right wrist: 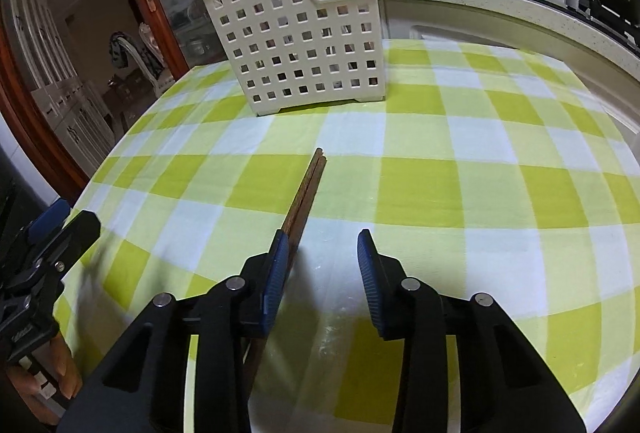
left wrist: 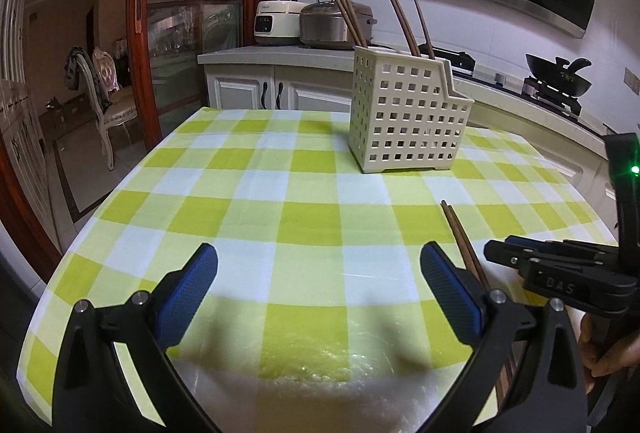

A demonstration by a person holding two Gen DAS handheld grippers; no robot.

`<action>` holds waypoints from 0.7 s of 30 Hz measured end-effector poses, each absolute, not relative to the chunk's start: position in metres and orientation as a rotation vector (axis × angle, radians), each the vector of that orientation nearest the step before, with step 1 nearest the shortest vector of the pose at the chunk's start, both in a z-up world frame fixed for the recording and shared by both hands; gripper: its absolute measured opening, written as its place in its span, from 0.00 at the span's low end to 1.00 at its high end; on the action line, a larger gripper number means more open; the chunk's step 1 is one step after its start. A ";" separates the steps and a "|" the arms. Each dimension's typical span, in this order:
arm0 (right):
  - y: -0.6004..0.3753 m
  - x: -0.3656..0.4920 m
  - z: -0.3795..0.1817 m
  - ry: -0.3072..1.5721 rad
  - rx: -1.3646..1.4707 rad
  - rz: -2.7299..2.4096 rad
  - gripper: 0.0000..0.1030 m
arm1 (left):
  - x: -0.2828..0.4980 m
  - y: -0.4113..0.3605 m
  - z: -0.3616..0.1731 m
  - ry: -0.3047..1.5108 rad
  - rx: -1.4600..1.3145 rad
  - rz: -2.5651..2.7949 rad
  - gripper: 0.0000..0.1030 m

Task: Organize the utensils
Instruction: 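Move both open grippers back over the last loose chopsticks, then close the right gripper on a brown chopstick while the left gripper closes on the other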

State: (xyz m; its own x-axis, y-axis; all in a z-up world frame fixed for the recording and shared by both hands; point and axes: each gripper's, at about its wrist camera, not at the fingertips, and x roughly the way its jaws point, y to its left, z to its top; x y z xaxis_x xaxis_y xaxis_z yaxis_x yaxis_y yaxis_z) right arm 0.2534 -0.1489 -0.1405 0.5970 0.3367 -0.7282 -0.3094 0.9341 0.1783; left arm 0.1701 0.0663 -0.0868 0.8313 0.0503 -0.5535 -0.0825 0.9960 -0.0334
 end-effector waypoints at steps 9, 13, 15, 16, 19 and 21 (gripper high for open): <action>-0.139 0.257 -0.145 0.873 0.021 0.351 0.24 | 0.167 0.069 -0.089 0.589 -0.054 0.061 0.95; -0.132 0.259 -0.145 0.877 0.002 0.341 0.24 | 0.166 0.070 -0.089 0.587 -0.056 0.063 0.95; -0.127 0.260 -0.145 0.875 -0.024 0.326 0.23 | 0.165 0.072 -0.089 0.586 -0.059 0.064 0.95; -0.125 0.259 -0.146 0.874 -0.034 0.321 0.23 | 0.165 0.073 -0.089 0.586 -0.061 0.065 0.95; -0.118 0.260 -0.146 0.873 -0.076 0.294 0.22 | 0.164 0.075 -0.089 0.586 -0.069 0.064 0.95; -0.113 0.261 -0.146 0.874 -0.107 0.274 0.22 | 0.164 0.077 -0.090 0.587 -0.072 0.065 0.95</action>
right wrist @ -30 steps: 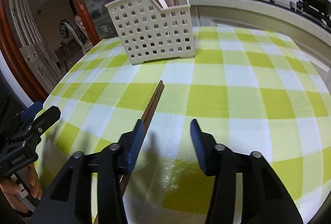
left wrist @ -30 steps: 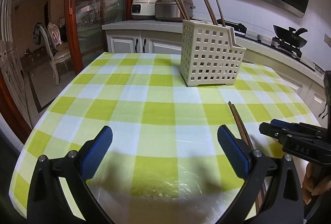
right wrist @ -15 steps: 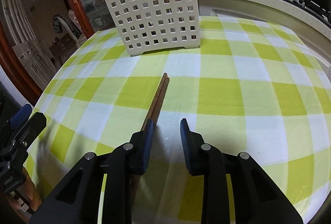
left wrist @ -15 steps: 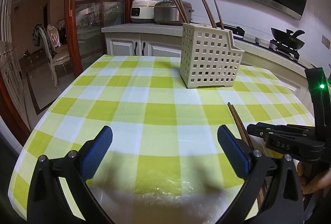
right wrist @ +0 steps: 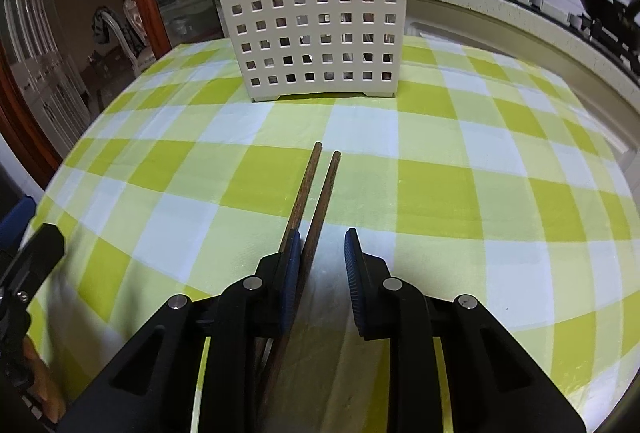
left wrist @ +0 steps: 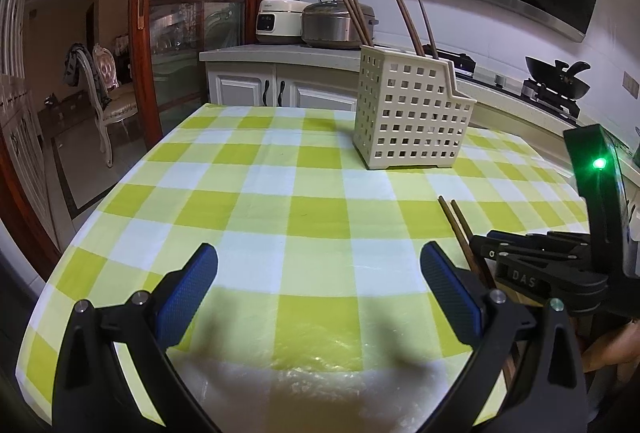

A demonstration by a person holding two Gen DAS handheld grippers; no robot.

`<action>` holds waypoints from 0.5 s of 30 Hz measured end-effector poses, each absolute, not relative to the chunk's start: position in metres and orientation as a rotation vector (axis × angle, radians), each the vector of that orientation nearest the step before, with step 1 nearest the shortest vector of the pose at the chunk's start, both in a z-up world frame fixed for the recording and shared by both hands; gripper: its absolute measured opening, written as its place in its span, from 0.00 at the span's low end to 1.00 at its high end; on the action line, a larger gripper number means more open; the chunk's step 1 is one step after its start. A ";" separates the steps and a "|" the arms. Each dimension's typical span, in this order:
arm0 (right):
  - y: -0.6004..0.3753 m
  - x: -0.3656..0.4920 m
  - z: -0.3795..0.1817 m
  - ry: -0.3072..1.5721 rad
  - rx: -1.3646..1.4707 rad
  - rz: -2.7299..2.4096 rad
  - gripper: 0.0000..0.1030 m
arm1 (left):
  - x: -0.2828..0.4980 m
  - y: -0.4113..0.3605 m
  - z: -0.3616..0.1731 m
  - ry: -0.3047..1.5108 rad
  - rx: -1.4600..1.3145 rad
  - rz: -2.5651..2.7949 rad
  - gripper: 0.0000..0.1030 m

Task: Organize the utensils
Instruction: 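Close the right gripper on a brown chopstick while the left gripper closes on the other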

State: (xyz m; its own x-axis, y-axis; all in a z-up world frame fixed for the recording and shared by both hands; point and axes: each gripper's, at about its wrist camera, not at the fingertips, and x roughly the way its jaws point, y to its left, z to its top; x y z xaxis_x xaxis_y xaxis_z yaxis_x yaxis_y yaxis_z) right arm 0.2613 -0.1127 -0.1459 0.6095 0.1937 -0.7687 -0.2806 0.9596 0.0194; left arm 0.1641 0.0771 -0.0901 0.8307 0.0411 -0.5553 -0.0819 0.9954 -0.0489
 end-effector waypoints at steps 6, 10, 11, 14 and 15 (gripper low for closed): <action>-0.100 0.267 -0.145 0.884 -0.166 0.242 0.22 | 0.164 0.080 -0.093 0.597 -0.082 0.061 0.95; -0.097 0.265 -0.146 0.871 -0.191 0.245 0.14 | 0.163 0.081 -0.093 0.597 -0.080 0.064 0.95; -0.099 0.265 -0.146 0.869 -0.194 0.247 0.12 | 0.163 0.081 -0.093 0.599 -0.079 0.066 0.95; -0.106 0.263 -0.146 0.864 -0.184 0.257 0.08 | 0.163 0.084 -0.094 0.606 -0.087 0.069 0.95; -0.109 0.263 -0.146 0.865 -0.175 0.261 0.08 | 0.163 0.084 -0.094 0.610 -0.092 0.070 0.95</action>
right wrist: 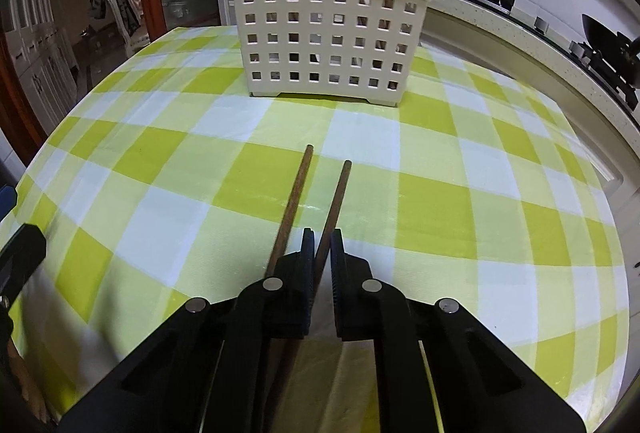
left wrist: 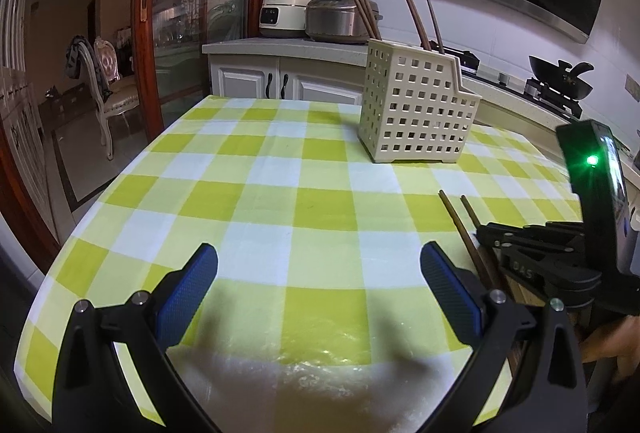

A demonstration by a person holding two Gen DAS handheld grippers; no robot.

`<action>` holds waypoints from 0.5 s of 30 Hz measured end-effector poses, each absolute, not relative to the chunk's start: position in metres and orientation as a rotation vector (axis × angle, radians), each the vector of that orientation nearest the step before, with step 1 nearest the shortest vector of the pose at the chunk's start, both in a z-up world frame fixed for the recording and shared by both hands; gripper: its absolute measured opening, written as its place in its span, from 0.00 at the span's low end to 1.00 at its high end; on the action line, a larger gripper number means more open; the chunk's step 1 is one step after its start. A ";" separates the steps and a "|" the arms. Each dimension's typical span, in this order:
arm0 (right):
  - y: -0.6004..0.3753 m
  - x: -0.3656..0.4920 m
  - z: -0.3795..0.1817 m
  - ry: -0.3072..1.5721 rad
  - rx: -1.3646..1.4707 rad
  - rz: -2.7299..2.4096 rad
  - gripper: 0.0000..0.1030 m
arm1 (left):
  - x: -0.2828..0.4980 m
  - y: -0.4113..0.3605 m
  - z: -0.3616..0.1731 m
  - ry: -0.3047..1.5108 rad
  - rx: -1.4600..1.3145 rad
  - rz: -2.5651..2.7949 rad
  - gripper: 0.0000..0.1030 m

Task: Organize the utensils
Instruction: 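Close the right gripper on a brown chopstick while the left gripper closes on the other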

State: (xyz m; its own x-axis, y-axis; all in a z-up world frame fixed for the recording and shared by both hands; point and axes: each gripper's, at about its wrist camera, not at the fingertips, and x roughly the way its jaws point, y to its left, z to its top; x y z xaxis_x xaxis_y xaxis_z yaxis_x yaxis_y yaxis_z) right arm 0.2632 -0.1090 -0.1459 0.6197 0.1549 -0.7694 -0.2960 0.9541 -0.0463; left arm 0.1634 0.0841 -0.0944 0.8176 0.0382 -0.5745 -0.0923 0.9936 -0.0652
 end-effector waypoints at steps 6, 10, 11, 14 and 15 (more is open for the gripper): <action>-0.142 0.260 -0.140 0.851 -0.090 0.272 0.07 | 0.168 0.079 -0.096 0.644 -0.104 0.060 0.95; -0.166 0.257 -0.132 0.828 -0.044 0.265 0.07 | 0.177 0.061 -0.095 0.684 -0.084 0.022 0.95; -0.170 0.257 -0.132 0.826 -0.035 0.261 0.07 | 0.180 0.056 -0.095 0.693 -0.080 0.011 0.95; -0.186 0.256 -0.133 0.828 -0.003 0.261 0.07 | 0.189 0.036 -0.094 0.722 -0.060 -0.037 0.94; -0.191 0.255 -0.134 0.828 0.006 0.257 0.07 | 0.193 0.027 -0.094 0.732 -0.050 -0.054 0.94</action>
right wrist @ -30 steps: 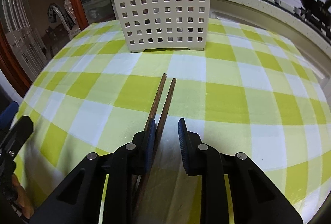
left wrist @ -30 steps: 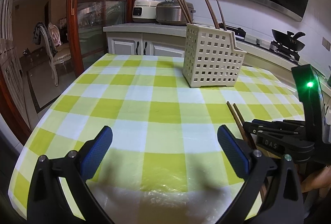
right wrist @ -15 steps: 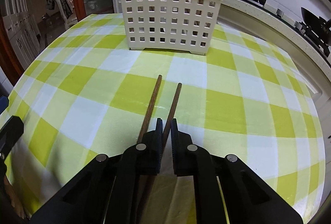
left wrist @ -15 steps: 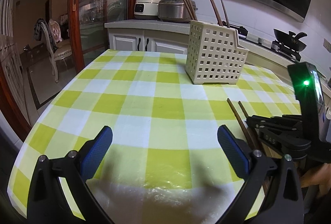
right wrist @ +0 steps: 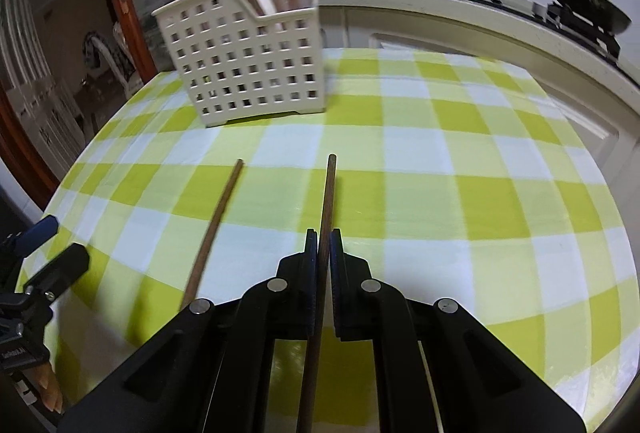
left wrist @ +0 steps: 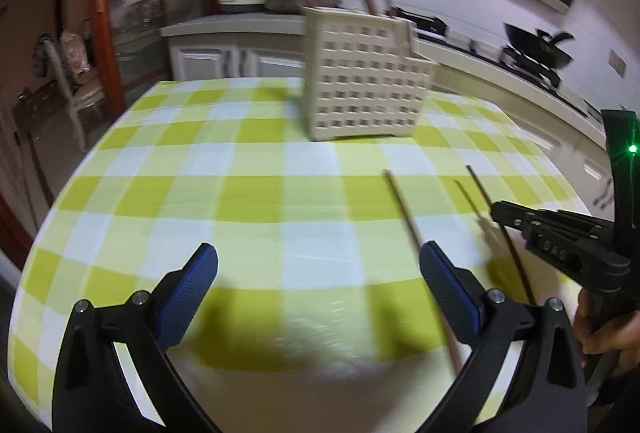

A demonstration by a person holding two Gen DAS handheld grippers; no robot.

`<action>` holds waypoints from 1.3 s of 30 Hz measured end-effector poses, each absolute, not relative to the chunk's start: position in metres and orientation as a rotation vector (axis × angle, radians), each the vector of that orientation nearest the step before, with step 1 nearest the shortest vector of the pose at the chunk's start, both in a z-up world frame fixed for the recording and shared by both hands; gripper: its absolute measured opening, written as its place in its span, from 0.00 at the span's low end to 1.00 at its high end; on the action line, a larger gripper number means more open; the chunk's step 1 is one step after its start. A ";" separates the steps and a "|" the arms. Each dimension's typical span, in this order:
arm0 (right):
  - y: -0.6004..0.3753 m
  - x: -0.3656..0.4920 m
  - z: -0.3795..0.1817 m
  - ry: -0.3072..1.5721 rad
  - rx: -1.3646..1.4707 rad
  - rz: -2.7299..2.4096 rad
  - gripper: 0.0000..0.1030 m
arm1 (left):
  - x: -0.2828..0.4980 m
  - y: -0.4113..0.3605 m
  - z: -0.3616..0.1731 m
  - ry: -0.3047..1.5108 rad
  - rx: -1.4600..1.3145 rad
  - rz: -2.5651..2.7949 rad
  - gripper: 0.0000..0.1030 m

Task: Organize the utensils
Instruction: 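Close the right gripper on a brown chopstick while the left gripper closes on the other, then lift both held chopsticks upright and carry them over the white caddy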

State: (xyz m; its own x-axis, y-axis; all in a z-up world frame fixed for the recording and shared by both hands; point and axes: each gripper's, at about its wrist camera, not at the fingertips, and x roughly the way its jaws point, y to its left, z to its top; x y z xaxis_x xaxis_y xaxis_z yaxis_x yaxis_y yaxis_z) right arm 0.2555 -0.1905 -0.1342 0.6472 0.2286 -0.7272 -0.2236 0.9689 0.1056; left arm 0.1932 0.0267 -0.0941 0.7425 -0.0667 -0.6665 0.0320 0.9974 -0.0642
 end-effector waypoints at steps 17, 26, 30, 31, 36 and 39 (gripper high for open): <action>-0.238 0.249 -0.137 0.816 0.099 0.273 0.07 | 0.254 -0.048 -0.115 0.885 0.028 -0.143 0.40; -0.239 0.250 -0.140 0.827 0.097 0.289 0.07 | 0.265 -0.047 -0.129 0.933 0.033 -0.126 0.22; -0.234 0.250 -0.141 0.827 0.065 0.277 0.07 | 0.264 -0.051 -0.130 0.919 0.087 -0.106 0.16; -0.233 0.250 -0.142 0.829 0.060 0.275 0.07 | 0.263 -0.052 -0.130 0.915 0.094 -0.106 0.16; -0.230 0.250 -0.143 0.835 0.049 0.276 0.07 | 0.262 -0.049 -0.130 0.909 0.091 -0.126 0.07; -0.227 0.250 -0.143 0.836 0.045 0.277 0.07 | 0.261 -0.047 -0.130 0.910 0.075 -0.144 0.06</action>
State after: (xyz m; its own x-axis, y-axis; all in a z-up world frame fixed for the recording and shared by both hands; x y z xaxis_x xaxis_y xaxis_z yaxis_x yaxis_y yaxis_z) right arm 0.2498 -0.2275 -0.1431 0.6368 0.2600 -0.7258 -0.2247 0.9631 0.1479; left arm 0.2615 -0.0467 -0.1298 0.6053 -0.0924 -0.7906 0.1558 0.9878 0.0038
